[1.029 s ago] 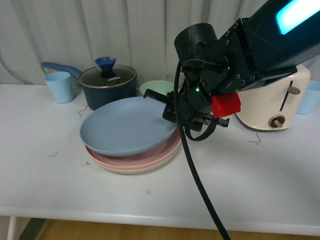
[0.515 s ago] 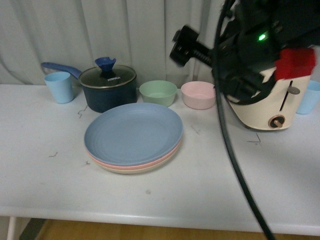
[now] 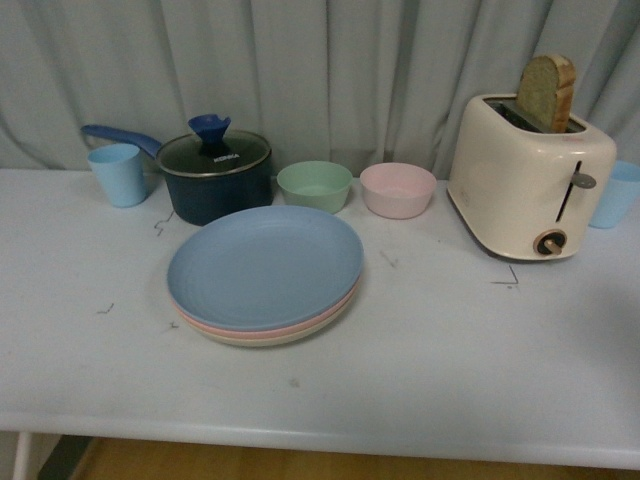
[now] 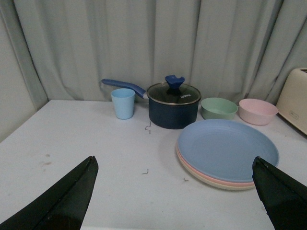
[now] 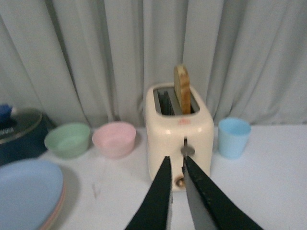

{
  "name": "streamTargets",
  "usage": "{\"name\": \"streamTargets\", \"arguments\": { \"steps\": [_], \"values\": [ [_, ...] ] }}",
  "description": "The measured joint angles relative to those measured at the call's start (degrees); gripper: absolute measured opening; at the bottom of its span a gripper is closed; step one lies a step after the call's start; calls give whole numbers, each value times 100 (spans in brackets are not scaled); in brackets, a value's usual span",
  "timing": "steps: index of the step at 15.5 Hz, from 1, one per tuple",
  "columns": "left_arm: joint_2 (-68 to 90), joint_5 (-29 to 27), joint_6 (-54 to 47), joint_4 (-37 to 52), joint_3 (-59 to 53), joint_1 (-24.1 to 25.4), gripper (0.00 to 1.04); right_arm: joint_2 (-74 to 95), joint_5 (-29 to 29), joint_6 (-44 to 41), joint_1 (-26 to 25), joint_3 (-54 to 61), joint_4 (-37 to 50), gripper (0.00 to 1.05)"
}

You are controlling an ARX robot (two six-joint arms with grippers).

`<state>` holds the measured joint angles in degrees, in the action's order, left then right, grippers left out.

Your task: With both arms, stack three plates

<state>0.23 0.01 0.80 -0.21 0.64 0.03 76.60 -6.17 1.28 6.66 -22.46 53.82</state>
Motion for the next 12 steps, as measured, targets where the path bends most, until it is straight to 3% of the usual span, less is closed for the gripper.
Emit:
{"name": "streamTargets", "arguments": {
  "steps": [1,11,12],
  "values": [
    [0,-4,0,-2,0,0,98,-155,66,-87,-81,354,-31,1],
    [0,-2,0,0,0,0,98,-2221,597,-94,-697,1604,-610,2],
    [0,-2,0,0,0,0,98,-2387,599,-94,-697,1895,-337,2]
  ]
}}
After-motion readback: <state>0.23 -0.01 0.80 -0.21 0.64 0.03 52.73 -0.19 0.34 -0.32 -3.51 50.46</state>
